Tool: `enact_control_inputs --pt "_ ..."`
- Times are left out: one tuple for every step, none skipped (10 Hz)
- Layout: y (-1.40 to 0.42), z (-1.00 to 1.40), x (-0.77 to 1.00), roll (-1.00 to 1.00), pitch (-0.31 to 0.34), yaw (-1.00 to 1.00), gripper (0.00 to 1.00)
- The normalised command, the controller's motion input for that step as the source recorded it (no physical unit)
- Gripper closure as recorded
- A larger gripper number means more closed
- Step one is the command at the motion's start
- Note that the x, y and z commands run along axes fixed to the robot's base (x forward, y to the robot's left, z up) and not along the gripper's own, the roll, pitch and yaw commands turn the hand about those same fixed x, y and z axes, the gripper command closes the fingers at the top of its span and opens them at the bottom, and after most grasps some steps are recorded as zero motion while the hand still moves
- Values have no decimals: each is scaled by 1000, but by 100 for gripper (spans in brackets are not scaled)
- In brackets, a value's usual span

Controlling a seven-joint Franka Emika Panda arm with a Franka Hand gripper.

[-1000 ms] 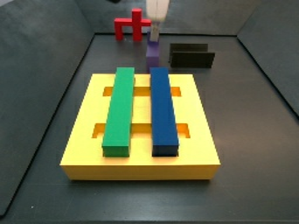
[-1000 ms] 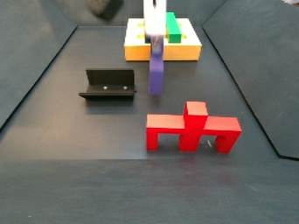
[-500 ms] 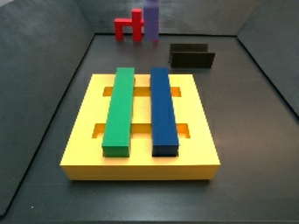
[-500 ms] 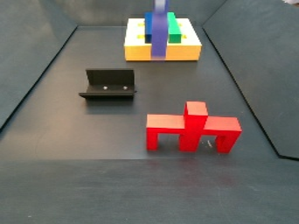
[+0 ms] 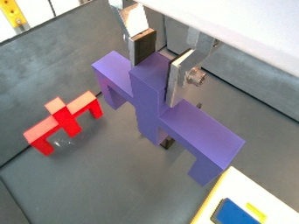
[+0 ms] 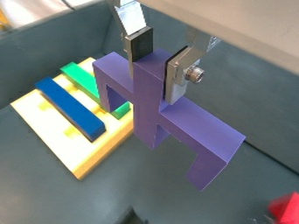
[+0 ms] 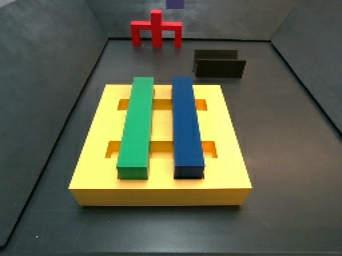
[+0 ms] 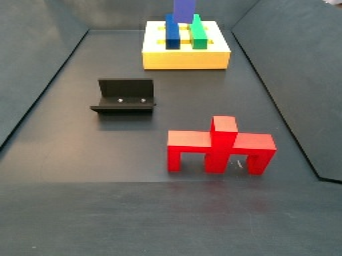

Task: Pick up the purple object. Move up. Move to above the board. Insert the purple object.
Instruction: Move to above the board.

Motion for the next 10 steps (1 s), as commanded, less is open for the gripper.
enact_control_inputs --pt "-1400 270 -128 39 14 1000 100" --pt "-1400 273 -130 44 13 1000 100" --pt "-1400 272 -123 38 18 1000 100" --pt "-1400 284 -114 41 22 1000 100" --pt "-1400 313 -103 47 29 1000 100" --pt "-919 219 -51 47 35 1000 100" --pt "-407 105 10 49 48 1000 100" --pt "-223 58 37 49 54 1000 100" --pt "-140 36 45 53 61 1000 100" --pt "-73 22 54 59 68 1000 100"
